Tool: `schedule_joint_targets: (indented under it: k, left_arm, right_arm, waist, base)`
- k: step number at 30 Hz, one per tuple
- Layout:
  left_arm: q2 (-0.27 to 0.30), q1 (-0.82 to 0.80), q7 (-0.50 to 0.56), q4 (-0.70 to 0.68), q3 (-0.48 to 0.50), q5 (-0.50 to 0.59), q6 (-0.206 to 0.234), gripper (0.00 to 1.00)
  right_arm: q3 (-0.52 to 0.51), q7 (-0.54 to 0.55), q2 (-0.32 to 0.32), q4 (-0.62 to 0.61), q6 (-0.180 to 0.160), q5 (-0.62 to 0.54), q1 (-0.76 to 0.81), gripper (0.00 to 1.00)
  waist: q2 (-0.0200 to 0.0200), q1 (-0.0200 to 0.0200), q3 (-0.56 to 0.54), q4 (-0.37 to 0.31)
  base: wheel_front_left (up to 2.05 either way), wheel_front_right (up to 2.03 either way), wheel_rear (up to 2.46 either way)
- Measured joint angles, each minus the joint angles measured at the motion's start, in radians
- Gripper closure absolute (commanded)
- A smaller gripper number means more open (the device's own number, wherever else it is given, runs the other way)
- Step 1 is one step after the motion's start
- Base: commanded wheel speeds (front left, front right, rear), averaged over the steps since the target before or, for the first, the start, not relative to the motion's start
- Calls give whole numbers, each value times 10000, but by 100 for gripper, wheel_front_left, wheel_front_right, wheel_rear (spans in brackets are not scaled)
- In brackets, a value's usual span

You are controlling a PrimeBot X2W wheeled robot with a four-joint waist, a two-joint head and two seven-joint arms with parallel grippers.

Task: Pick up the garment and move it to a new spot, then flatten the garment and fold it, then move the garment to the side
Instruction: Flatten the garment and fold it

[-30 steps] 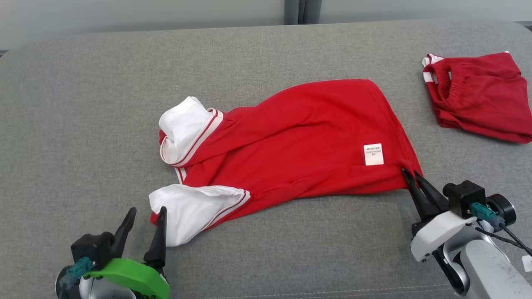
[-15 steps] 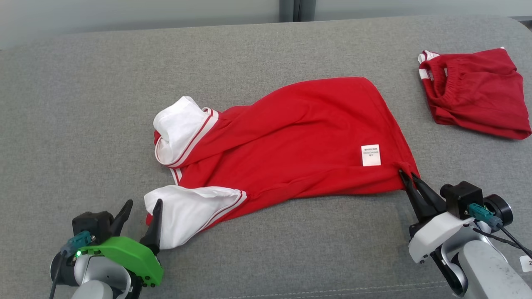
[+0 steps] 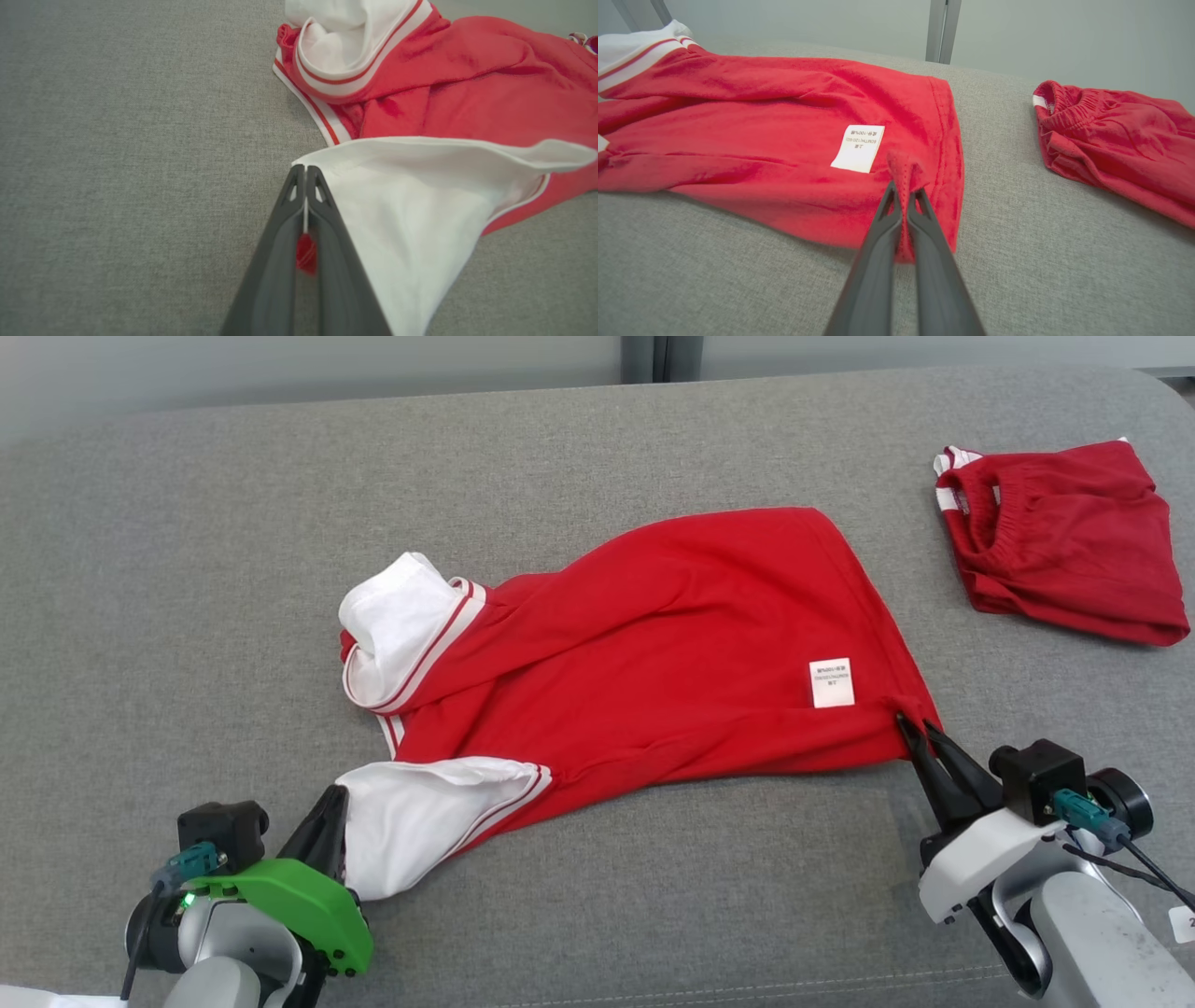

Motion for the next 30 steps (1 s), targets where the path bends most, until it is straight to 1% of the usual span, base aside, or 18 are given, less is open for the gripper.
schedule_joint_targets:
  k: [3, 4, 5, 6, 7, 8, 16, 17, 18, 19, 20, 21, 30]
  left_arm:
    - [-2, -8, 25, 203, 6, -29, 0, 100]
    - [-2, -9, 25, 245, 10, -29, 0, 87]
    - [-4, -16, 23, 265, 12, -29, 0, 60]
    - [-6, -31, 23, 286, 12, -29, 0, 30]
    - [-10, -47, 23, 311, 12, -29, 0, 9]
    - [-17, -74, 13, 349, 12, -29, 0, 0]
    - [-31, -248, -35, 566, 12, -29, 2, 0]
    - [-33, -249, -35, 581, 6, -29, 2, 9]
    - [-36, -252, -35, 596, -2, -29, 0, 22]
    - [-42, -256, -35, 616, -23, -29, 0, 58]
    - [-54, -260, -33, 640, -48, -29, -4, 69]
    - [-63, -264, -33, 669, -73, -29, -13, 100]
    - [-79, -324, -42, 777, -326, -25, -182, 100]
  right_arm:
    - [-15, 0, 2, 0, 0, 0, -53, 100]
    - [-17, 0, 4, 0, 0, 0, -58, 100]
    - [-19, 0, 6, 0, 2, 0, -58, 100]
    - [-19, 0, 10, 0, 2, 0, -58, 100]
    - [-19, 0, 13, 0, 2, 0, -58, 100]
    - [-19, 0, 15, 0, 2, -2, -58, 100]
    - [-19, 0, 44, 6, 4, -2, -58, 100]
    - [-19, 0, 46, 6, 4, -4, -58, 100]
    - [-19, 0, 46, 8, 4, -12, -58, 100]
    - [-19, 0, 46, 8, 4, -29, -58, 100]
    - [-19, 0, 48, 8, 4, -31, -58, 100]
    - [-19, 0, 48, 10, 4, -31, -58, 100]
    - [-29, 0, 48, 40, 33, -73, -58, 100]
  waist:
    - [0, 0, -2, 11]
    - [0, 0, -3, 15]
    - [0, 0, -3, 18]
    - [0, 0, -5, 21]
    - [0, 0, -7, 23]
    - [0, 0, -9, 25]
    - [0, 0, -29, 12]
    - [0, 0, -32, 6]
    - [0, 0, -36, 0]
    - [0, 0, -39, -6]
    - [0, 0, -43, -13]
    - [0, 0, -48, -20]
    - [0, 0, -115, -49]
  base:
    - [0, 0, 0]
    - [0, 0, 0]
    - [0, 0, 0]
    - [0, 0, 0]
    - [0, 0, 0]
    - [0, 0, 0]
    - [0, 0, 0]
    - [0, 0, 0]
    - [0, 0, 0]
    - [0, 0, 0]
    - [0, 0, 0]
    - [0, 0, 0]
    - [0, 0, 0]
